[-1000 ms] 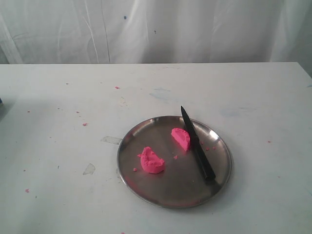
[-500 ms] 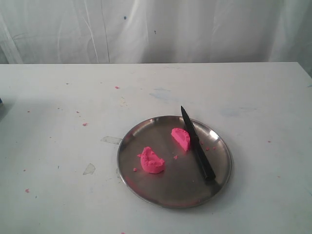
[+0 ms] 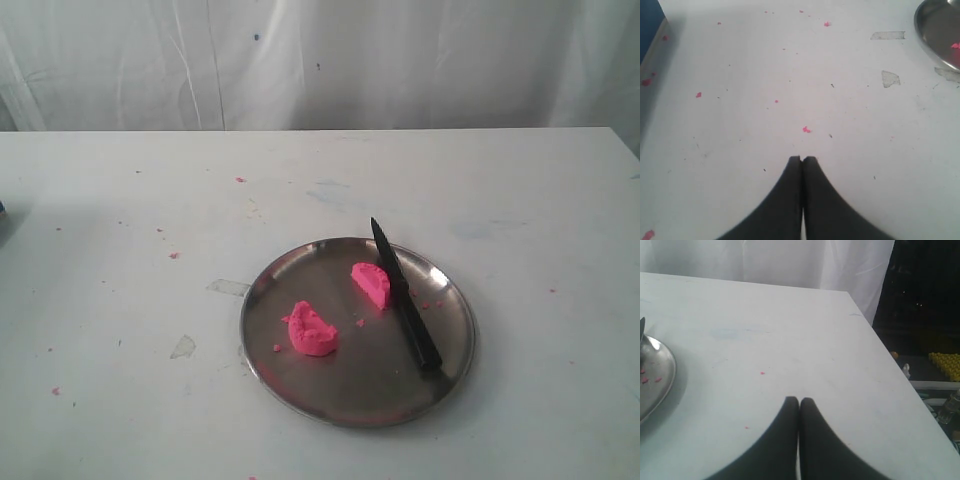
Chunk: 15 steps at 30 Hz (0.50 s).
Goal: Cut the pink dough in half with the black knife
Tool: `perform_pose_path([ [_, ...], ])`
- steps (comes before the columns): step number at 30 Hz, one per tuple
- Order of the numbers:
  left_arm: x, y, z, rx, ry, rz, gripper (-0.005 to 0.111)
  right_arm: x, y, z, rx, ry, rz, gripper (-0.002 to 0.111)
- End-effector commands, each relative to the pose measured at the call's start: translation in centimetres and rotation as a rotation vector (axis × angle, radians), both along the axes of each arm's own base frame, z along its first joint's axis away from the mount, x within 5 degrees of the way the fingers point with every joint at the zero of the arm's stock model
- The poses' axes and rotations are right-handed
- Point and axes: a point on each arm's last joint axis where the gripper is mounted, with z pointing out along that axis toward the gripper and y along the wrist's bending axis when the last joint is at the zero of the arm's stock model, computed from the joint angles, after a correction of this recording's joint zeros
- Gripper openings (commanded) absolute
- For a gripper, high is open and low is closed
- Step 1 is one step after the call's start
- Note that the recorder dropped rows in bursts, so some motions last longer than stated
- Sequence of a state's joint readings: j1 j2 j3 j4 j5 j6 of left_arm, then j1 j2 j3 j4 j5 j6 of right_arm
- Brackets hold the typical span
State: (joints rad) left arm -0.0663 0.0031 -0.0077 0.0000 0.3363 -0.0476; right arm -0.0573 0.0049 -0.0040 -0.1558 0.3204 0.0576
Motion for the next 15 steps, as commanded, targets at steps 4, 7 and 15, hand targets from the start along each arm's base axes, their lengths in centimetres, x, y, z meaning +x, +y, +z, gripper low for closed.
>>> perform_pose_path([
  [4, -0.02, -0.02, -0.25, 0.003, 0.006, -0.006, 0.0, -0.01, 0.01, -0.05, -0.005, -0.007, 0.001, 0.0],
  [7, -0.02, -0.02, -0.25, 0.003, 0.006, -0.006, 0.0, -0.01, 0.01, -0.05, -0.005, -0.007, 0.001, 0.0],
  [15, -0.02, -0.02, -0.25, 0.003, 0.006, -0.006, 0.0, -0.01, 0.01, -0.05, -0.005, -0.007, 0.001, 0.0],
])
